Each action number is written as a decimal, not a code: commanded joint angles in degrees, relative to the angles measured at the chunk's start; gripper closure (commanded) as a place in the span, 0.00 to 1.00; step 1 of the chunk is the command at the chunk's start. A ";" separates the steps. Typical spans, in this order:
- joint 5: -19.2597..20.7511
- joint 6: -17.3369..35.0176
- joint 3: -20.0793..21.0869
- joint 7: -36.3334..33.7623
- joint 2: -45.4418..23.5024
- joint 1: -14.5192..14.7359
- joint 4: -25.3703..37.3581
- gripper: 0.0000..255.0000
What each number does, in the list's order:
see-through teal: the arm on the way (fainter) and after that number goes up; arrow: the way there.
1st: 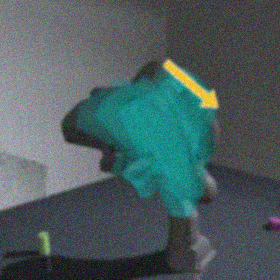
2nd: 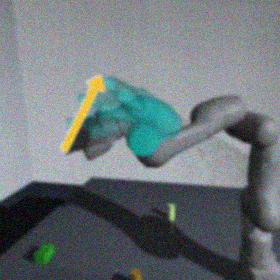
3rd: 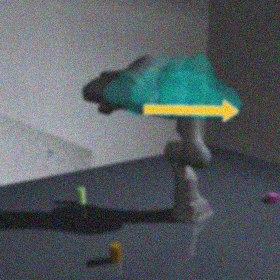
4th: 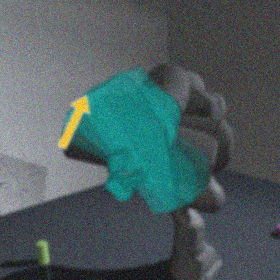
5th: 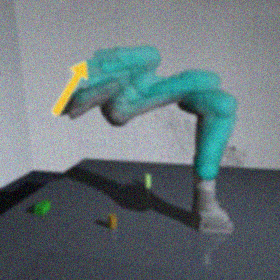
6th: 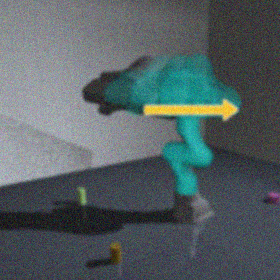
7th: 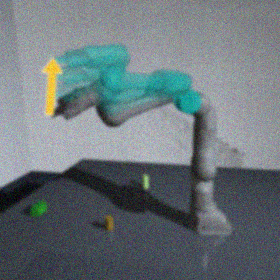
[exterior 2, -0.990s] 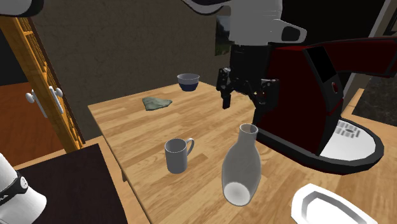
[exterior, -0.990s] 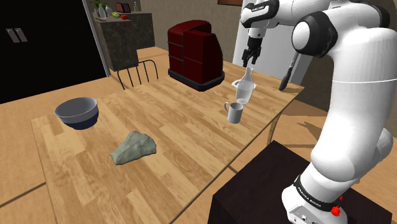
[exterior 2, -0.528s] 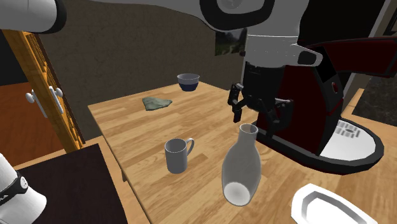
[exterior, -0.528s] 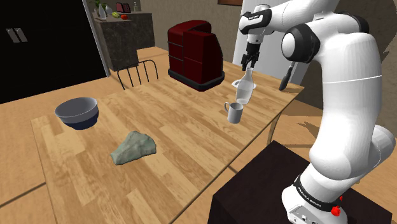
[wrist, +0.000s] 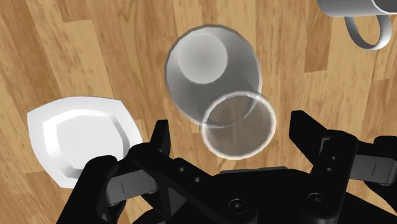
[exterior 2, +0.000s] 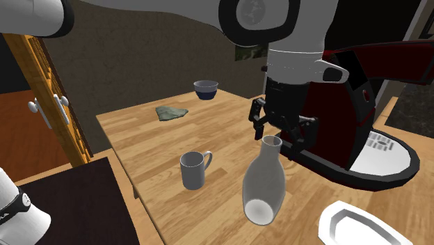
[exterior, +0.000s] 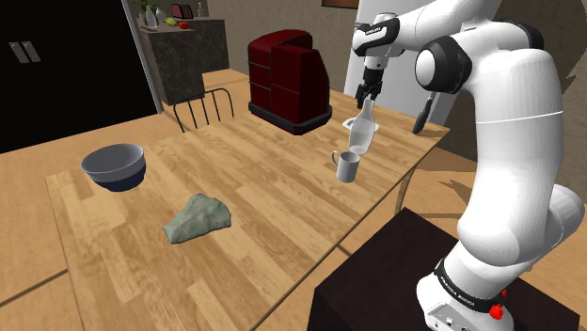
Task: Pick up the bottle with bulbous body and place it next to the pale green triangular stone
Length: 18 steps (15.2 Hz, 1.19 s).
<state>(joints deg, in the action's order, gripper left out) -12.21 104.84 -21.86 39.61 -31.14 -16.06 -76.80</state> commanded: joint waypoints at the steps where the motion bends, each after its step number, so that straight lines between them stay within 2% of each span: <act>1: 0.00 0.03 0.00 0.00 0.01 0.00 -0.03 0.00; 2: 0.00 0.02 0.00 0.00 0.00 0.00 -0.02 0.00; 3: 0.00 0.02 0.00 0.00 0.00 0.00 -0.02 1.00; 12: 0.00 0.03 0.00 0.00 0.01 0.00 -0.03 1.00; 18: 0.25 -4.39 -0.16 -0.36 0.34 -0.41 4.13 1.00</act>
<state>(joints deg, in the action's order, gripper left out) -12.00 101.38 -22.00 39.36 -30.85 -16.39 -73.58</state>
